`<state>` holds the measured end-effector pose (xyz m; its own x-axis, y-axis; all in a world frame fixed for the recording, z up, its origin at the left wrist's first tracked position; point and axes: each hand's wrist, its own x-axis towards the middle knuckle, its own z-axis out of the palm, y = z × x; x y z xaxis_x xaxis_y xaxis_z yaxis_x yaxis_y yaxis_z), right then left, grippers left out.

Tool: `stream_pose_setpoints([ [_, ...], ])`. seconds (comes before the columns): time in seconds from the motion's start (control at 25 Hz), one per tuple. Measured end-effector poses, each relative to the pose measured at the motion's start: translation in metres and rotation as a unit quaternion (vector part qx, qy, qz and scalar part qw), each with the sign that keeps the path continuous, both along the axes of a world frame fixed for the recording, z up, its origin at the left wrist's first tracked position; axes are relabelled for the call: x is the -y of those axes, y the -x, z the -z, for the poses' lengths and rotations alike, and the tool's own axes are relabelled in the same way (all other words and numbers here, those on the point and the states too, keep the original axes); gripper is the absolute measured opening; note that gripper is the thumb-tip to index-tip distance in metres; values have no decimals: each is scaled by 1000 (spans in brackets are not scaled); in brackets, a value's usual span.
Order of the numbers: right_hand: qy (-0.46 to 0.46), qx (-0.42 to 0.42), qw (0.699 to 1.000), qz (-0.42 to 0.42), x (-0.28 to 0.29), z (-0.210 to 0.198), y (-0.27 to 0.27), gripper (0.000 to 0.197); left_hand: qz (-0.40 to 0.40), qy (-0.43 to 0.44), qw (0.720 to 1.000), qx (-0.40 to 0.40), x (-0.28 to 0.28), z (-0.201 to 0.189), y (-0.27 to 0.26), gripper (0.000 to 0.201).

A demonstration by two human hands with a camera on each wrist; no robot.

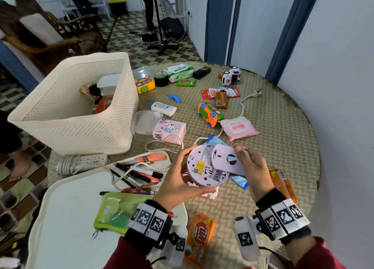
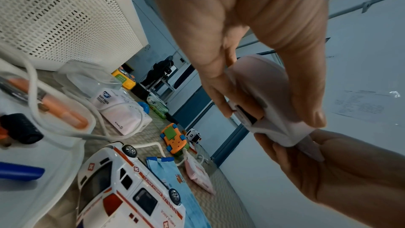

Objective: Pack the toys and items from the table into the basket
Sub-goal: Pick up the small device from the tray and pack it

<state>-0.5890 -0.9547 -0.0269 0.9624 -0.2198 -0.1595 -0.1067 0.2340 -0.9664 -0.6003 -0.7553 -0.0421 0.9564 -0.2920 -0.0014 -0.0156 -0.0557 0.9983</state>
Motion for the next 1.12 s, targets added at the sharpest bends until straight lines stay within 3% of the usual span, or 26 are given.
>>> stream_pose_setpoints([
  [0.24,-8,-2,1000,-5,6,-1,-1,16,25,-7,999,19,9,-7,-3,96],
  [0.44,125,55,990,-15,1,4,-2,7,39,-7,999,21,20,-5,-8,94],
  [0.48,105,62,992,-34,1,4,0,12,31,0,999,19,21,-4,-8,94],
  [0.6,24,65,989,-132,16,7,1,53,11,27,1000,6,19,-2,-12,94],
  [0.72,109,82,969,-204,29,9,1,72,26,34,999,-12,17,-2,-16,95],
  [0.88,135,79,973,-172,33,3,2,66,52,34,998,-20,20,-3,-20,95],
  [1.12,240,98,951,-169,31,6,1,62,66,28,997,-4,30,-6,-26,97],
])
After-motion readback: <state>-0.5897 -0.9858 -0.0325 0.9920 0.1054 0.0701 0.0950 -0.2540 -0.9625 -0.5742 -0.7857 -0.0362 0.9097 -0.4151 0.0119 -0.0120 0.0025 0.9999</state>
